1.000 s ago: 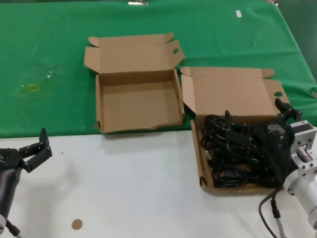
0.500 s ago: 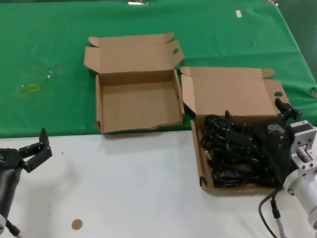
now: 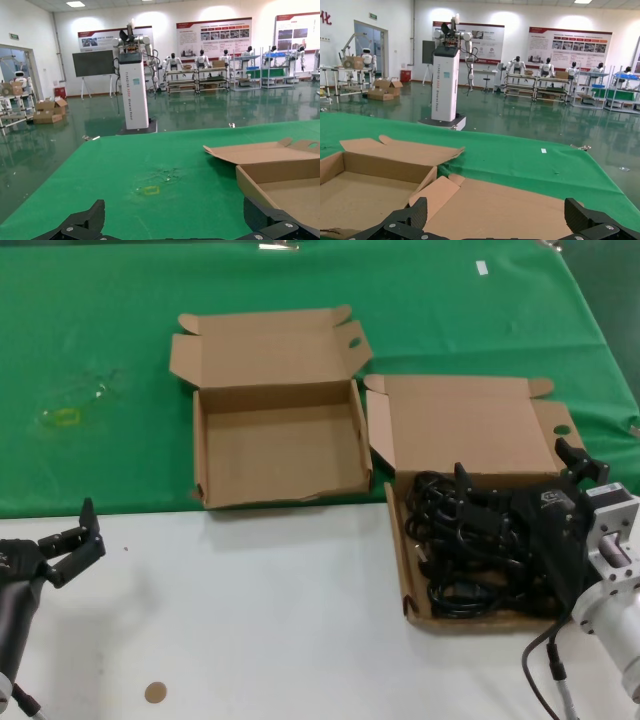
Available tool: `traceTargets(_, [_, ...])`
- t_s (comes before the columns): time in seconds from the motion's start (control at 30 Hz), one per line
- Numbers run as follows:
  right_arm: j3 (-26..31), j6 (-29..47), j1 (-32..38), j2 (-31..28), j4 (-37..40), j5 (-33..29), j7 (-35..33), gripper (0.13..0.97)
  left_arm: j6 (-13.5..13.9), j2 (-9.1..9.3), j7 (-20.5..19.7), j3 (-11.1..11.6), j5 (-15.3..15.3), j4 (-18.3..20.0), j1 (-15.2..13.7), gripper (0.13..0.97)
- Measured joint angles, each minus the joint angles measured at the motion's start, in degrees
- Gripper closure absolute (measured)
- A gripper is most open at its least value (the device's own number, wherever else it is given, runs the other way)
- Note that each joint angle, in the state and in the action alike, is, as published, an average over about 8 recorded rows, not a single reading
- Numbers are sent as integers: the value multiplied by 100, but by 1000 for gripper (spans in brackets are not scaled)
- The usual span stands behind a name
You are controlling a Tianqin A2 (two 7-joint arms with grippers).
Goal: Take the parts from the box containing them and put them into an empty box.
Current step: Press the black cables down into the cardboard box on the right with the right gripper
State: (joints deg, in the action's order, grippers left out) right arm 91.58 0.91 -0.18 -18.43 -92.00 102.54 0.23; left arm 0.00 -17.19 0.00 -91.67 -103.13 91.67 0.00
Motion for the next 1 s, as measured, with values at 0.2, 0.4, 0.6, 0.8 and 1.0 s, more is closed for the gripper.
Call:
traceTargets(0.2, [0,0,0,0,0,0,0,129,0,0,0,0,0,0,0,132])
traceTargets(0.4, [0,0,0,0,0,0,0,129,0,0,0,0,0,0,0,132])
traceTargets(0.6, [0,0,0,0,0,0,0,129,0,0,0,0,0,0,0,132])
traceTargets(0.8, [0,0,0,0,0,0,0,129,0,0,0,0,0,0,0,132])
traceTargets(1.0, [0,0,0,0,0,0,0,129,0,0,0,0,0,0,0,132])
